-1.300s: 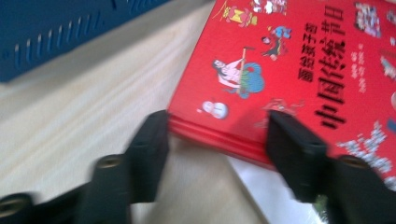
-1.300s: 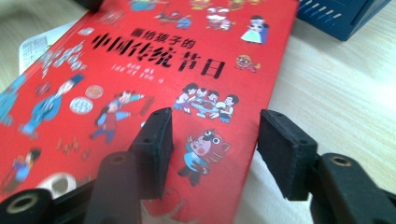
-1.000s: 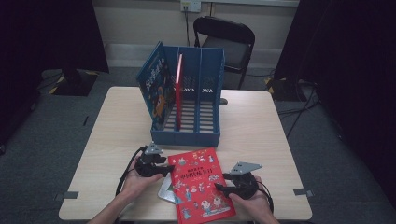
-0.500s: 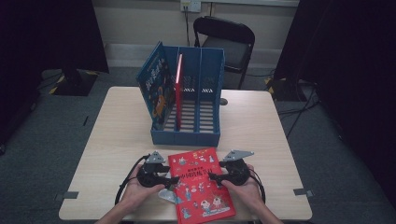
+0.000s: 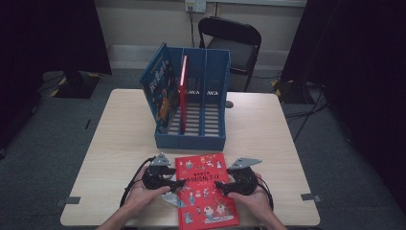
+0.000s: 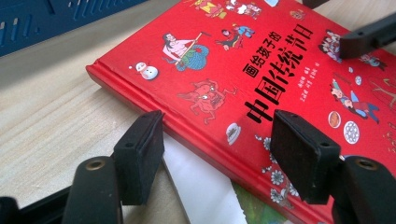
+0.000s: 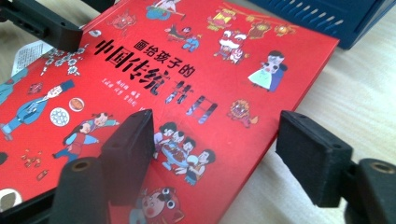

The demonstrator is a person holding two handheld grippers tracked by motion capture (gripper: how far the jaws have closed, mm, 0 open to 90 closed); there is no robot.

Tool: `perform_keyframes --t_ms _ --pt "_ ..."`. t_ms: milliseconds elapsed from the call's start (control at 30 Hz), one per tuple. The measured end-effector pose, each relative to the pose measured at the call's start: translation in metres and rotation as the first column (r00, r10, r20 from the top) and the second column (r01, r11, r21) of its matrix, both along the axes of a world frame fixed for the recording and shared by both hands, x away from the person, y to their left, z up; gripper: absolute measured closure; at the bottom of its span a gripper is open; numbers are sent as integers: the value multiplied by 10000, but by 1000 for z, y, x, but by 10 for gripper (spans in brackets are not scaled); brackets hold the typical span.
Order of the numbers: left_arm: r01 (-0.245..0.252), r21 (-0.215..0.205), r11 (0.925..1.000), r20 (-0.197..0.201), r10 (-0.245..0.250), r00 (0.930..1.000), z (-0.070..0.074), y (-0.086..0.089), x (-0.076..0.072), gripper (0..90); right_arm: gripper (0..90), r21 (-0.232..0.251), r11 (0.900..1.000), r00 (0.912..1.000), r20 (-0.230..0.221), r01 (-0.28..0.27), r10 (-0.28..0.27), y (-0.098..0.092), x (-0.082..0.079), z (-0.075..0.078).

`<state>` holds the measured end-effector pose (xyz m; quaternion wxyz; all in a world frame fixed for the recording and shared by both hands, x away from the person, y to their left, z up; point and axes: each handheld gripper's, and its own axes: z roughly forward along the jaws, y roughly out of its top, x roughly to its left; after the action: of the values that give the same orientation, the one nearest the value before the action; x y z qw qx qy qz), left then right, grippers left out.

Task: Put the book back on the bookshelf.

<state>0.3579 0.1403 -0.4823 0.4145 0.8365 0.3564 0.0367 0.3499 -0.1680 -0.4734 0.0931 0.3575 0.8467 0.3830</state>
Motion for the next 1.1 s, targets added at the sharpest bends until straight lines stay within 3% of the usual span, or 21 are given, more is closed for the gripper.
perform_keyframes --t_ms 100,167,367,500,567,667,700,733,767,833,900,933,1100 --pt "-37 72 10000 14 36 10000 0 -2 1 333 258 77 9999 9999 2 111 -111 -1 -4 -1" --pt "-28 237 9997 -103 30 9999 2 -5 4 331 194 78 9999 9999 -91 81 -80 0 -6 -2" --pt "-166 156 9997 -66 168 9998 1 -7 7 320 119 67 10000 9997 -228 61 -59 3 -5 -4" --pt "-205 185 9996 -88 207 9997 2 -8 10 320 114 316 9991 9985 -485 267 -252 0 2 -7" --pt "-46 124 9999 -76 47 10000 1 -6 11 321 100 559 9979 9961 -832 330 -283 -1 9 -9" --pt "-172 109 9998 -109 173 9998 1 -6 10 316 92 577 9978 9964 -794 330 -283 1 12 -10" --pt "-315 19 9995 -510 315 9982 0 -6 11 316 92 572 9978 9964 -795 329 -283 1 13 -10" --pt "-341 -152 9993 -1011 324 9943 -2 -4 12 256 91 588 9978 9966 -789 299 -252 1 14 -10" --pt "-374 -311 9988 -1237 333 9918 -4 -1 12 263 91 588 9978 9966 -789 299 -252 1 14 -10" --pt "-342 -397 9986 -1001 301 9945 -5 2 8 277 91 564 9980 9965 -790 299 -254 1 14 -10" --pt "-196 -177 9997 -843 181 9963 -2 2 4 299 96 442 9985 9969 -738 315 -282 2 13 -9" --pt "-142 -38 9999 -546 140 9984 -1 1 1 303 98 430 9986 9970 -723 307 -275 2 13 -9" --pt "-184 -48 9998 -472 181 9987 -1 1 2 298 116 360 9988 9987 -405 329 -314 5 13 -6"
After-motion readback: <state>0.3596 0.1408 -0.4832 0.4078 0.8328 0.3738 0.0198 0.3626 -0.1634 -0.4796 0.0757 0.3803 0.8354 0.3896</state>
